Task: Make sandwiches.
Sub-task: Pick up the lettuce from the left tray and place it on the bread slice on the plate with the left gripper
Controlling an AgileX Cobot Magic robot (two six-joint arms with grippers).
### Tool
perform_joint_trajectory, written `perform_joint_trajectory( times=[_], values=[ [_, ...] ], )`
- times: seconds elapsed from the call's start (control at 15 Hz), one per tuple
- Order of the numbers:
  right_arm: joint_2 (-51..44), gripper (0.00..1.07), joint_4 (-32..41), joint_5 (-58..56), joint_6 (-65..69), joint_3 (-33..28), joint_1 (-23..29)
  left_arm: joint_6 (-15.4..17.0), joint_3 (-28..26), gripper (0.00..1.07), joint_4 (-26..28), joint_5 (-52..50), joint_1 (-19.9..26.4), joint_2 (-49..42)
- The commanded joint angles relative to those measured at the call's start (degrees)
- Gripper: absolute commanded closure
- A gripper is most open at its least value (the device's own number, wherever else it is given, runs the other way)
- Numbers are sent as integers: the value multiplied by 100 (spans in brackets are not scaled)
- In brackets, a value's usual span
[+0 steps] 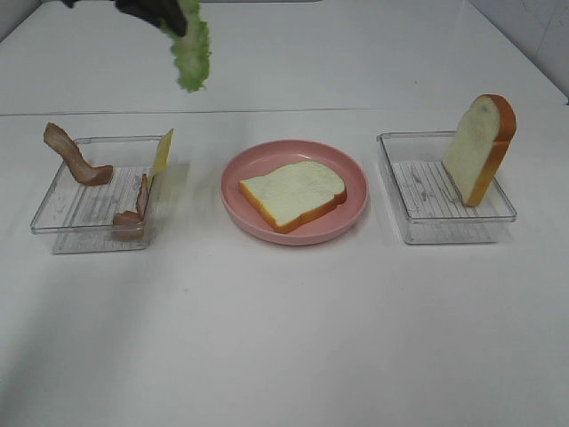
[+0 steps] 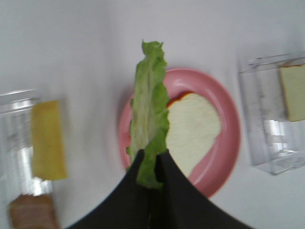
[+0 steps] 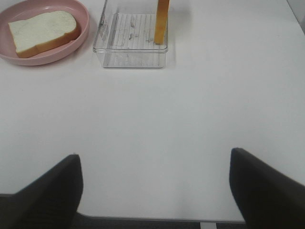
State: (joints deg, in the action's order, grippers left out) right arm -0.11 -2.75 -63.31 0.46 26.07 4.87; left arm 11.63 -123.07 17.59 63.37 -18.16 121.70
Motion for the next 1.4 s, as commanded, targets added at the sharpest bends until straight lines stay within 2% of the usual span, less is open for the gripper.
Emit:
perform_joint_trajectory(
  times=[0.07, 0.2, 0.4, 0.53, 0.67, 0.93, 1.13, 1.2, 1.27, 1.4],
  values=[
    [-195, 26, 0, 52, -46, -29, -40, -178, -29, 107, 584, -659, -378, 160],
    [-195, 26, 0, 52, -46, -29, -40, -367, -29, 107, 1003, -1318, -882, 567],
    [-195, 26, 0, 52, -46, -29, -40, -367, -29, 107, 1352, -1587, -1140, 997],
    [-195, 26, 0, 52, -46, -29, -40, -401, -29, 107, 1988, -1599, -1152, 1404],
    [-195, 26, 0, 52, -46, -29, -40, -504, -29, 107, 2097, -1604, -1117, 1599],
    [-195, 26, 0, 52, -46, -29, -40, -516, -29, 107, 2172, -1501, -1100, 2108],
    [-195, 26, 0, 52, -46, -29, -40, -252, -29, 107, 1736, -1375, -1100, 2143],
    [-195, 26, 0, 52, -46, -29, -40, 97, -29, 107, 1197, -1283, -1100, 2143],
    [-195, 26, 0, 52, -46, -29, -40, 275, -29, 107, 819, -1238, -1100, 2143],
    [-195, 26, 0, 52, -46, -29, -40, 298, -29, 107, 441, -1243, -1106, 2143]
  ],
)
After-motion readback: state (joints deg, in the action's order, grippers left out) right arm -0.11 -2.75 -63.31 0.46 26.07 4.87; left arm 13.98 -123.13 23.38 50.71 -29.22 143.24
